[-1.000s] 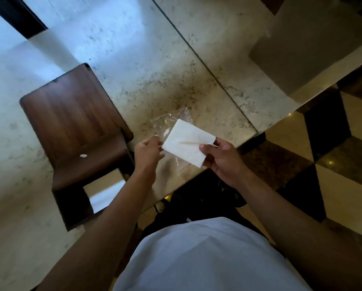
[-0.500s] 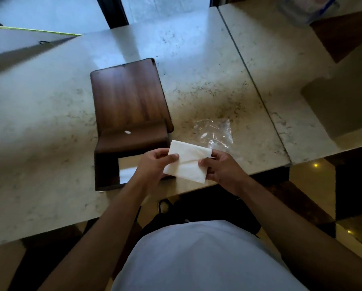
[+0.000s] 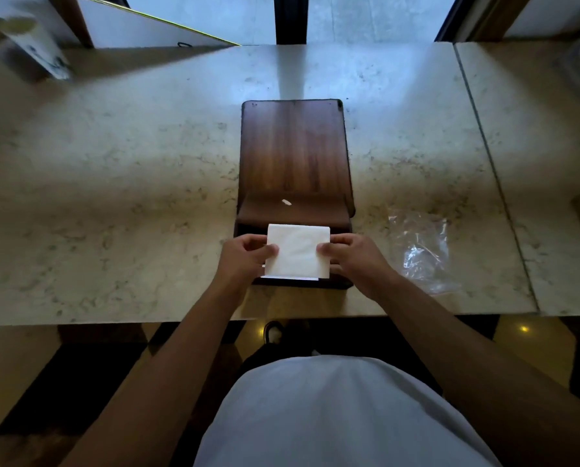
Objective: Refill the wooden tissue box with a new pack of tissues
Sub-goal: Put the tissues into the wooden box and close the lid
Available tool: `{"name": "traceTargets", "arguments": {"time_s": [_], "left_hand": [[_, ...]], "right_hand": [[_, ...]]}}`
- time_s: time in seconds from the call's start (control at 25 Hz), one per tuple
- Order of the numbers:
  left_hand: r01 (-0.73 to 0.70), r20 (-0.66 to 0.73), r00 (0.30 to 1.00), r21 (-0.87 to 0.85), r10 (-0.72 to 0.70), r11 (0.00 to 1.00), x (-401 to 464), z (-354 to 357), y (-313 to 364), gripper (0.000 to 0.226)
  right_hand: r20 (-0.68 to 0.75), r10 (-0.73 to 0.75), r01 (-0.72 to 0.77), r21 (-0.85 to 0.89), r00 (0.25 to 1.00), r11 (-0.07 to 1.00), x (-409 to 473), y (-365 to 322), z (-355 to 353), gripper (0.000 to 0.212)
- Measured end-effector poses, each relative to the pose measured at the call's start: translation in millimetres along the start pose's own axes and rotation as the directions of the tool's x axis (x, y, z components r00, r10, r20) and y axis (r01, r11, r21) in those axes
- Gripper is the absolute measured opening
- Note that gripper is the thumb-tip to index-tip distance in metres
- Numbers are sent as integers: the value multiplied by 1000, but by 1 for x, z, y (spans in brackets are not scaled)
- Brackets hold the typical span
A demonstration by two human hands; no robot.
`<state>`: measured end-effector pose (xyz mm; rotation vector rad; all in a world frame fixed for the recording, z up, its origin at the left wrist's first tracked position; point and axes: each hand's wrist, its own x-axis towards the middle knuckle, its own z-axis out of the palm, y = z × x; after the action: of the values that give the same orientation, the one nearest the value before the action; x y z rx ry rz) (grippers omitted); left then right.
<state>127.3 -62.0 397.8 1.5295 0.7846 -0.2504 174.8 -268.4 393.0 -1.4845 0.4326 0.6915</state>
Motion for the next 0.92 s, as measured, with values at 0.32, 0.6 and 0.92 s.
{"name": "traceTargets", "arguments": {"time_s": [0.32,0.6,0.92], "left_hand": [[-90,31,996,421,85,903,38,-6,-10,12],[-110,-10,989,619,147,778,47,10,-17,13],[-93,-30,988,655,149,750,51,16,-24,24]], "right_hand": [[-285,61,-126,-215,957,968,28,14,27,12],[-324,-71,-108,-502,943,858,39,18,23,29],[-265,-138,-85,-684,954,724,41,23,21,15]]}}
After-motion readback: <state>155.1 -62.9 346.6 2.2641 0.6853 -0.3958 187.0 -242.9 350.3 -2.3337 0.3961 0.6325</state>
